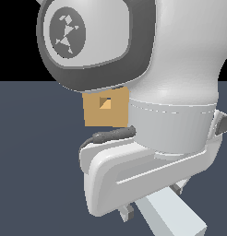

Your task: Insert the peg into the horizontal hole in a box.

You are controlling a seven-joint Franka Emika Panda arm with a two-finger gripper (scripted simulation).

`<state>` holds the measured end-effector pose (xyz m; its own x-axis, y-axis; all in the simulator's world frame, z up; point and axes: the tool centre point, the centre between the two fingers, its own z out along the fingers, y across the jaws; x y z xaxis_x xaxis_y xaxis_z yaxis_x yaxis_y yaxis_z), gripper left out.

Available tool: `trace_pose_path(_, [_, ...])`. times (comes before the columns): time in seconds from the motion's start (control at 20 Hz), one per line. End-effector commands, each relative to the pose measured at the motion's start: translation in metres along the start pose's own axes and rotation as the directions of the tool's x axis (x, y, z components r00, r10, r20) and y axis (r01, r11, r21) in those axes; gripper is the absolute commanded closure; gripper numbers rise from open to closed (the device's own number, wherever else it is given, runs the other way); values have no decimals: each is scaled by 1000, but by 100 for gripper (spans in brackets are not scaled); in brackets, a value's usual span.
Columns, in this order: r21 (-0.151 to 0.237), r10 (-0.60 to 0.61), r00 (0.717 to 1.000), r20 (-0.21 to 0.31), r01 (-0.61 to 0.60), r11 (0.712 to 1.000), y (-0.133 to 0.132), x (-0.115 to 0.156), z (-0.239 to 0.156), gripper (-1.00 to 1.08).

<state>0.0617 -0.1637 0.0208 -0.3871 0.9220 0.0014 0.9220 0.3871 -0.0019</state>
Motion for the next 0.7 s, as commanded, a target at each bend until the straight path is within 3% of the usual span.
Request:
trace_pose_path(0.0, [-2,0,1000,1,0,1000,1,-1,0,-92])
trace_pose_path(0.05, [-2,0,1000,1,0,1000,1,-1,0,108])
trace_pose_path(0.65, [-1,1,1000,1,-1,1000,1,0,0,108])
